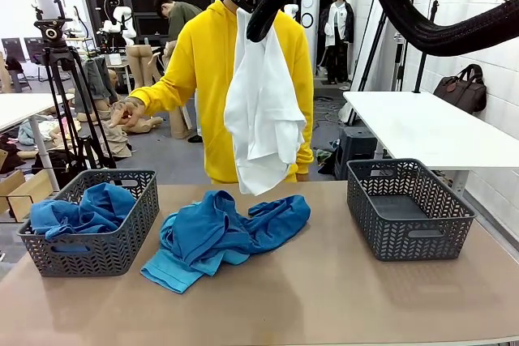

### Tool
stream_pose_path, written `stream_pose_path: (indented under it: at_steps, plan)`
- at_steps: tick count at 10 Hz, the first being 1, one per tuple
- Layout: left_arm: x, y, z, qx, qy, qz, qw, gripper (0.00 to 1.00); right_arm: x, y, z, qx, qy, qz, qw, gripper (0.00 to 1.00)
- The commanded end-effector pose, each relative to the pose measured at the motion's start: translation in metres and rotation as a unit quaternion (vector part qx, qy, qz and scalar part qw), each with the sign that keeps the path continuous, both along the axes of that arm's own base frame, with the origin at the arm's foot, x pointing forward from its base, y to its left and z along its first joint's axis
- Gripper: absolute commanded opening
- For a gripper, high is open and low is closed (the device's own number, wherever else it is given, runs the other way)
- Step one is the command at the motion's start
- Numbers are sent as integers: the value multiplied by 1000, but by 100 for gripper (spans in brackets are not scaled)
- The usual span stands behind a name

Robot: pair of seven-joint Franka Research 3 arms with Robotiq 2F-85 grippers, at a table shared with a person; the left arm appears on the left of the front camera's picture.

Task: Sort the tops and bottoms.
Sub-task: Sort the clothes according to human instructions.

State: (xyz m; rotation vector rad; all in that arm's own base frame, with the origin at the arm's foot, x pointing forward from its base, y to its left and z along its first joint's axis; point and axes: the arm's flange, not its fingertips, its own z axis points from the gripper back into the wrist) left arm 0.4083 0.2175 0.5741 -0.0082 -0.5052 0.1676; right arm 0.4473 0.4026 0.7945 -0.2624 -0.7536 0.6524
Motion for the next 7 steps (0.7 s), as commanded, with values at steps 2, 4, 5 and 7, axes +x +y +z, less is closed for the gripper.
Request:
stream_pose_path:
  at_steps: [2,4,5,7]
  plan:
    - [-1,1,0,3,1,3,1000,100,-3,-4,2,3,-6,3,1000,0]
    - [-1,1,0,3,1,3,1000,100,-3,-4,2,3,-6,3,1000,0]
    - [-1,1,0,3,1,3,1000,100,-3,-4,2,3,-6,3,1000,0]
    - [-1,1,0,3,1,3,1000,100,-3,-4,2,3,-6,3,1000,0]
